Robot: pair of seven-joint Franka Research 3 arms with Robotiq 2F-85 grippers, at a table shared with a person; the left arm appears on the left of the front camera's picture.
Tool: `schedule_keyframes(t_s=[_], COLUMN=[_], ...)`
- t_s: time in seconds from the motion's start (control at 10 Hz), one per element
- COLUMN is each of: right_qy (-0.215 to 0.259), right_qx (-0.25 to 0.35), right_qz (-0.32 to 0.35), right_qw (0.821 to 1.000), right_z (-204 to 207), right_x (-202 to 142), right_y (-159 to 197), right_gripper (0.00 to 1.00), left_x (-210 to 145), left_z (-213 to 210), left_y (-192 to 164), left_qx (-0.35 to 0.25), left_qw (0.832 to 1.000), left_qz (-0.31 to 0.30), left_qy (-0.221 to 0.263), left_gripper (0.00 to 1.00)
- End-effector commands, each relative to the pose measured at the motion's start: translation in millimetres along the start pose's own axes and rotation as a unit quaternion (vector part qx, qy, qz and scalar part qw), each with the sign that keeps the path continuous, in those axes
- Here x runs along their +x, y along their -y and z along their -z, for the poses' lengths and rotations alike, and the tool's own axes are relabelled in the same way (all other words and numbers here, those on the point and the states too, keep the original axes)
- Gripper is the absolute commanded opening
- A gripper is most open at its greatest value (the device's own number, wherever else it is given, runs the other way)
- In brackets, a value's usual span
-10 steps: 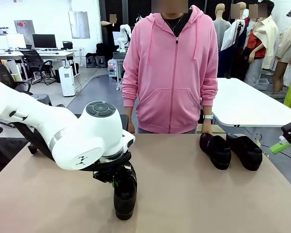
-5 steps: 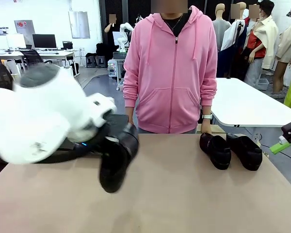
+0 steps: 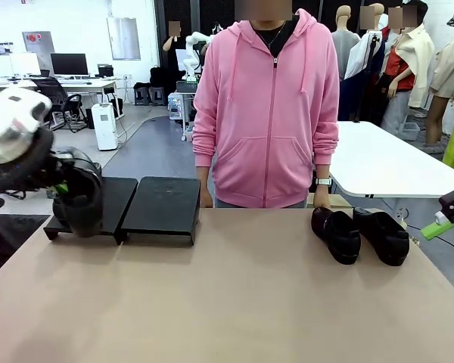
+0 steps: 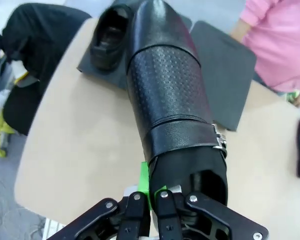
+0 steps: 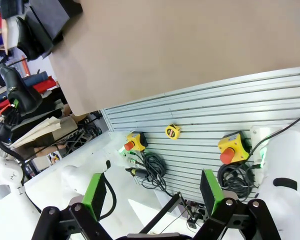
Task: Organize the shoes by placing them on the stand.
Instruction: Place the Shoe from the middle of the table onto the Shoes Stand.
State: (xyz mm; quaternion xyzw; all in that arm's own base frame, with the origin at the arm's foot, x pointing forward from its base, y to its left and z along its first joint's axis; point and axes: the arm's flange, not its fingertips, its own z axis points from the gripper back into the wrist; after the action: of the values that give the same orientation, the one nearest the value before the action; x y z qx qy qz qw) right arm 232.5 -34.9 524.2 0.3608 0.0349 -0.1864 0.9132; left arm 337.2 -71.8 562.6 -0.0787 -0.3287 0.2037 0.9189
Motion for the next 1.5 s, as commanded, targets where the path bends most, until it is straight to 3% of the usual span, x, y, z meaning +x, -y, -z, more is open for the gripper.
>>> schedule_keyframes(t_s=[0.0, 0.5, 0.6, 0.7, 0.8, 1.0, 1.1, 1.4], right_qy=[-0.001, -0.001, -0.001, -0.001, -0.001, -0.001, -0.001, -0.001], right_qx=[0.012, 0.012, 0.012, 0.012, 0.012, 0.012, 0.012, 0.012], right_qz=[0.004, 0.004, 0.004, 0.004, 0.004, 0.004, 0.004, 0.004], right_qw=[1.0, 1.0, 1.0, 1.0, 1.0, 1.0, 1.0, 1.0], right_z=[-1.8, -1.8, -1.8, -1.8, -1.8, -1.8, -1.8, -1.8], right_x=[-0.9, -0.9, -0.9, -0.9, -0.9, -0.9, -0.9, -0.9], right_y=[-4.2, -4.2, -4.2, -4.2, -4.2, -4.2, -4.2, -4.2], right_gripper=[1.0, 1.0, 1.0, 1.0, 1.0, 1.0, 1.0, 1.0], left_x=[-12.6, -18.2, 19.1, 58.7, 91.7, 135.1, 144.7, 156.0], left_z=[8.1, 11.0, 33.3, 55.9, 79.8, 140.8, 165.3, 219.3], left_y=[15.9, 18.6, 26.7, 34.2, 38.8, 39.6, 38.0, 31.4], left_qx=[0.007, 0.015, 0.004, -0.047, -0.06, -0.046, -0.087, -0.064], left_qw=[0.999, 0.999, 0.995, 0.982, 0.976, 0.97, 0.964, 0.969], left_qz=[0.036, 0.033, 0.103, 0.182, 0.208, 0.238, 0.251, 0.239], left_qy=[-0.006, -0.012, -0.007, -0.001, 0.024, 0.011, 0.006, 0.001], left_gripper=[0.0, 0.0, 0.0, 0.0, 0.0, 0.0, 0.0, 0.0])
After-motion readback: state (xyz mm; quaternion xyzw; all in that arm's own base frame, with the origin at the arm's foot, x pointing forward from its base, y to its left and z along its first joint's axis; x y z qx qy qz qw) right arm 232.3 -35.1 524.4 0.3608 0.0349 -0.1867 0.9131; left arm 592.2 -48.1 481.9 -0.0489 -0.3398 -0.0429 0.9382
